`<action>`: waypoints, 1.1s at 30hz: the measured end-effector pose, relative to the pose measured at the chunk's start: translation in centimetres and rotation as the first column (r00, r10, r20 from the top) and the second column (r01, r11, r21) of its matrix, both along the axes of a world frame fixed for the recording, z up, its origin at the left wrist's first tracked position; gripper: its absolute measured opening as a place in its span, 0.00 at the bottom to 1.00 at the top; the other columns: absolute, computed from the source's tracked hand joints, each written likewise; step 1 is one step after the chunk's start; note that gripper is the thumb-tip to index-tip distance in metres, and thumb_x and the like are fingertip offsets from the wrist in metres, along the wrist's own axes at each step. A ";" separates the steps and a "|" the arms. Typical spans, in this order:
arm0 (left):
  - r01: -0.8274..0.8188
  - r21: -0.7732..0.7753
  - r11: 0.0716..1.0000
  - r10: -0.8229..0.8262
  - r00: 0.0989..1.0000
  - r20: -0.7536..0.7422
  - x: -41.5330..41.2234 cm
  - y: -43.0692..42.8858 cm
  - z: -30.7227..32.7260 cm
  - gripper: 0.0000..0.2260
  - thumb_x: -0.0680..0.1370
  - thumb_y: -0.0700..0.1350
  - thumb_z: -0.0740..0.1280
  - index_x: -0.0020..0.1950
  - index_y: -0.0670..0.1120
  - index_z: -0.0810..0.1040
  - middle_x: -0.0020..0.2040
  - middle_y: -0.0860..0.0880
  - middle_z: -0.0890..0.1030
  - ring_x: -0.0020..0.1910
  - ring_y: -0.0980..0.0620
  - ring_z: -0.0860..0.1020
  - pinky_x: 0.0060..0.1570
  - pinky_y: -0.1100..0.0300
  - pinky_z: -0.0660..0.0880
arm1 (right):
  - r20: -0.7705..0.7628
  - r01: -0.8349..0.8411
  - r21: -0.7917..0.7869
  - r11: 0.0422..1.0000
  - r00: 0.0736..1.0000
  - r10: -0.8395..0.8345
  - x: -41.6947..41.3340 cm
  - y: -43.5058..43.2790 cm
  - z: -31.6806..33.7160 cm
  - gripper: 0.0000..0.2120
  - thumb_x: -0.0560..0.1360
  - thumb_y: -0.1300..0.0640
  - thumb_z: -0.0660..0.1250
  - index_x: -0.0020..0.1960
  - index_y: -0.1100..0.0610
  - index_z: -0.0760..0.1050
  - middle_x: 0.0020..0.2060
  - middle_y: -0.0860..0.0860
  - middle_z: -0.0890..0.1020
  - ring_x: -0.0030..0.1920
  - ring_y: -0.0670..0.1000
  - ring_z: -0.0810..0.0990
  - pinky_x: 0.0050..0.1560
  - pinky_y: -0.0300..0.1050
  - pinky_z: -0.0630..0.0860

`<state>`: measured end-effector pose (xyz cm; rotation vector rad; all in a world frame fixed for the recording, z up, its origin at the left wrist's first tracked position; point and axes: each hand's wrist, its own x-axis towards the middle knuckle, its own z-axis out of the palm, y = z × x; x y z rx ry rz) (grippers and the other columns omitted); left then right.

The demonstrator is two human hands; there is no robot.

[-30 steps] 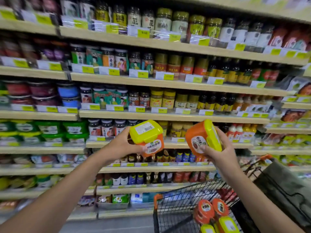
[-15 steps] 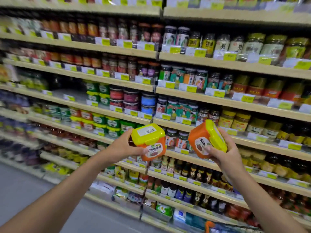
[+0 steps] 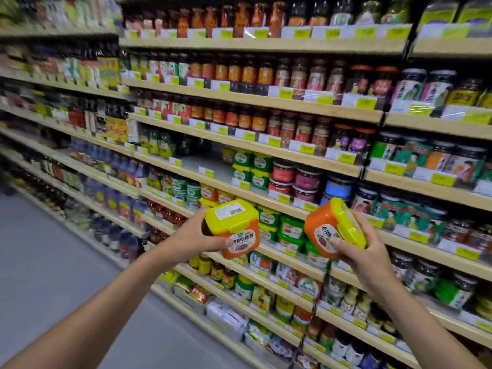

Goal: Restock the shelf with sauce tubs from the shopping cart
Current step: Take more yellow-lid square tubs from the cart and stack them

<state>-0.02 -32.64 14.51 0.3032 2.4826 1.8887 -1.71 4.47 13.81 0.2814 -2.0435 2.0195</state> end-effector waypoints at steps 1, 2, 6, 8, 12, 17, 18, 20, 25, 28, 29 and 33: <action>-0.011 0.003 1.000 0.011 1.000 0.000 -0.3 -1.8 -0.2 0.32 0.67 0.50 0.81 0.67 0.54 0.71 0.60 0.51 0.82 0.55 0.55 0.83 0.55 0.51 0.82 | 0.005 -0.009 0.001 1.000 1.000 0.009 -0.5 -1.6 0.0 0.46 0.44 0.33 0.85 0.61 0.27 0.73 0.65 0.46 0.77 0.61 0.55 0.81 0.58 0.63 0.80; -0.017 0.004 1.000 0.017 1.000 -0.003 -0.5 -3.3 -0.1 0.32 0.67 0.50 0.82 0.67 0.54 0.71 0.60 0.50 0.82 0.55 0.55 0.84 0.54 0.51 0.83 | 0.008 -0.018 0.002 1.000 1.000 0.018 -1.1 -3.1 0.1 0.46 0.44 0.33 0.85 0.60 0.27 0.73 0.65 0.46 0.77 0.61 0.55 0.81 0.58 0.63 0.80; -0.069 0.023 0.997 0.070 0.998 -0.010 -1.6 -8.8 -0.2 0.34 0.64 0.54 0.84 0.64 0.55 0.72 0.55 0.52 0.83 0.51 0.57 0.84 0.47 0.54 0.83 | -0.007 -0.055 0.020 0.998 0.998 0.055 -3.6 -8.4 0.4 0.51 0.44 0.33 0.85 0.65 0.32 0.72 0.65 0.46 0.77 0.61 0.54 0.81 0.56 0.59 0.81; -0.099 0.021 0.995 0.099 0.995 -0.007 -2.2 -11.0 -0.3 0.36 0.62 0.56 0.85 0.64 0.54 0.71 0.57 0.51 0.82 0.51 0.58 0.84 0.47 0.57 0.81 | -0.004 -0.077 0.034 0.996 0.997 0.077 -5.1 -10.6 0.4 0.55 0.43 0.34 0.85 0.69 0.36 0.71 0.64 0.47 0.78 0.59 0.54 0.82 0.53 0.56 0.82; -0.154 0.033 0.988 0.155 0.988 -0.022 -4.1 -15.0 -0.9 0.40 0.57 0.59 0.83 0.64 0.54 0.71 0.58 0.51 0.83 0.55 0.55 0.84 0.49 0.58 0.81 | 0.011 -0.118 0.036 0.992 0.993 0.118 -8.7 -14.7 0.4 0.52 0.47 0.38 0.86 0.69 0.36 0.71 0.63 0.49 0.79 0.58 0.55 0.82 0.54 0.60 0.82; -0.191 0.002 0.982 0.191 0.982 -0.015 -8.1 -18.7 -1.4 0.29 0.67 0.45 0.82 0.62 0.54 0.70 0.58 0.50 0.82 0.52 0.58 0.84 0.45 0.63 0.80 | 0.024 -0.136 0.044 0.990 0.991 0.135 -14.1 -19.4 -1.0 0.51 0.48 0.38 0.86 0.69 0.36 0.71 0.63 0.48 0.79 0.59 0.54 0.82 0.55 0.59 0.82; -0.193 -0.006 0.981 0.193 0.981 -0.016 -9.2 -19.4 -1.5 0.29 0.68 0.44 0.82 0.62 0.54 0.70 0.58 0.50 0.82 0.51 0.58 0.84 0.44 0.64 0.80 | 0.027 -0.138 0.049 0.989 0.990 0.137 -15.3 -20.3 -1.3 0.51 0.48 0.38 0.86 0.69 0.35 0.71 0.63 0.47 0.79 0.59 0.54 0.82 0.55 0.59 0.82; -0.204 -0.034 0.978 0.204 0.979 -0.010 -11.5 -20.7 -1.9 0.30 0.70 0.42 0.82 0.64 0.52 0.69 0.58 0.49 0.81 0.48 0.56 0.84 0.39 0.66 0.79 | 0.025 -0.141 0.058 0.988 0.990 0.139 -17.7 -22.2 -1.9 0.44 0.53 0.44 0.85 0.66 0.34 0.72 0.62 0.46 0.79 0.58 0.54 0.82 0.53 0.57 0.82; -0.208 -0.078 0.975 0.209 0.978 0.007 -18.8 -24.2 -2.5 0.32 0.69 0.49 0.82 0.65 0.56 0.68 0.60 0.53 0.80 0.54 0.61 0.82 0.51 0.63 0.80 | 0.034 -0.155 0.080 0.985 0.988 0.153 -24.8 -26.1 -3.2 0.42 0.57 0.52 0.84 0.65 0.34 0.71 0.61 0.44 0.79 0.56 0.52 0.82 0.45 0.45 0.82; -0.193 -0.087 0.977 0.196 0.980 0.035 -23.4 -26.0 -2.4 0.34 0.69 0.50 0.82 0.68 0.56 0.67 0.62 0.53 0.80 0.58 0.57 0.82 0.57 0.57 0.80 | 0.051 -0.159 0.072 0.985 0.987 0.155 -29.2 -27.9 -3.6 0.44 0.56 0.48 0.87 0.68 0.37 0.71 0.62 0.44 0.78 0.58 0.53 0.82 0.50 0.53 0.83; -0.193 -0.089 0.977 0.197 0.980 0.035 -24.7 -26.3 -2.4 0.33 0.70 0.49 0.81 0.69 0.56 0.66 0.61 0.53 0.81 0.57 0.57 0.82 0.55 0.59 0.79 | 0.060 -0.160 0.072 0.985 0.986 0.156 -30.5 -28.5 -3.7 0.46 0.55 0.45 0.87 0.69 0.37 0.71 0.62 0.44 0.78 0.58 0.52 0.82 0.50 0.53 0.83; -0.207 -0.082 0.975 0.211 0.977 0.035 -29.2 -27.6 -3.7 0.35 0.68 0.49 0.83 0.69 0.54 0.68 0.62 0.51 0.81 0.58 0.56 0.82 0.58 0.56 0.80 | 0.070 -0.164 0.073 0.984 0.985 0.159 -34.9 -30.8 -3.8 0.43 0.59 0.53 0.84 0.70 0.39 0.71 0.61 0.40 0.77 0.54 0.46 0.82 0.47 0.46 0.82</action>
